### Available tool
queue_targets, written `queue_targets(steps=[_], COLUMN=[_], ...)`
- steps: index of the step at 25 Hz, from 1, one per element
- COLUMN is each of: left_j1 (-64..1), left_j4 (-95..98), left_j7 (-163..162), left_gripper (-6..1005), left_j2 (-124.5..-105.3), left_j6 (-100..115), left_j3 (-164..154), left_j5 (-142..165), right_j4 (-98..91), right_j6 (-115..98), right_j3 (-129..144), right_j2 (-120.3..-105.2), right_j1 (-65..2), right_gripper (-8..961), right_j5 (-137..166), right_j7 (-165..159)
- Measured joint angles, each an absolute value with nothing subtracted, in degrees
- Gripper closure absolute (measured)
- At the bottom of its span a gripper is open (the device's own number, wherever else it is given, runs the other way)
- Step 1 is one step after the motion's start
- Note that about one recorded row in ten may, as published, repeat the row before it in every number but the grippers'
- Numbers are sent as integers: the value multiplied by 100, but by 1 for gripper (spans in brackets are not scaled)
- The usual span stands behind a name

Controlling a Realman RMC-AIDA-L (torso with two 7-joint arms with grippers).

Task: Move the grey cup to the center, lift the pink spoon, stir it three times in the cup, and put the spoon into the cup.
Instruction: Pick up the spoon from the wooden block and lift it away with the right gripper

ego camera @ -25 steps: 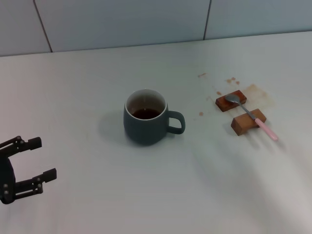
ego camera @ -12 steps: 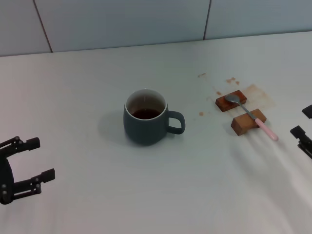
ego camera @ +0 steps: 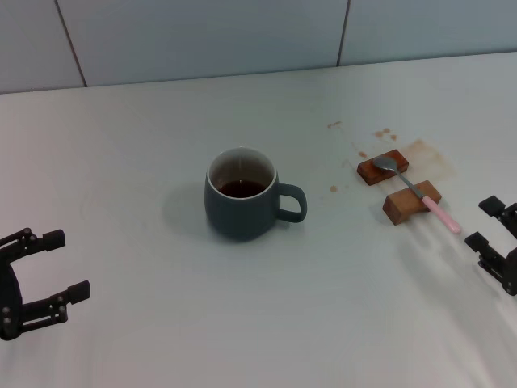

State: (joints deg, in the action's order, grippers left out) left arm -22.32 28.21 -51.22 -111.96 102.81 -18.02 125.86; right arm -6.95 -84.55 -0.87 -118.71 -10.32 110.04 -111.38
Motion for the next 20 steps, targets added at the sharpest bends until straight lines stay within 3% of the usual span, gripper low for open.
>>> queue_targets(steps=[20], left_j1=[-2228], left_j4=[2821], left_j7=[-5183], left_gripper=[187], left_j2=[-11188], left_j6=[10274], left_j3=[-1619], left_j5=[12525], right_j4=[-701], right_j6=[-7844], right_j3=[159], right_j2=[-11872], right_j1=[-1547], right_gripper=[150], right_j5=[11085], right_j7=[-11310])
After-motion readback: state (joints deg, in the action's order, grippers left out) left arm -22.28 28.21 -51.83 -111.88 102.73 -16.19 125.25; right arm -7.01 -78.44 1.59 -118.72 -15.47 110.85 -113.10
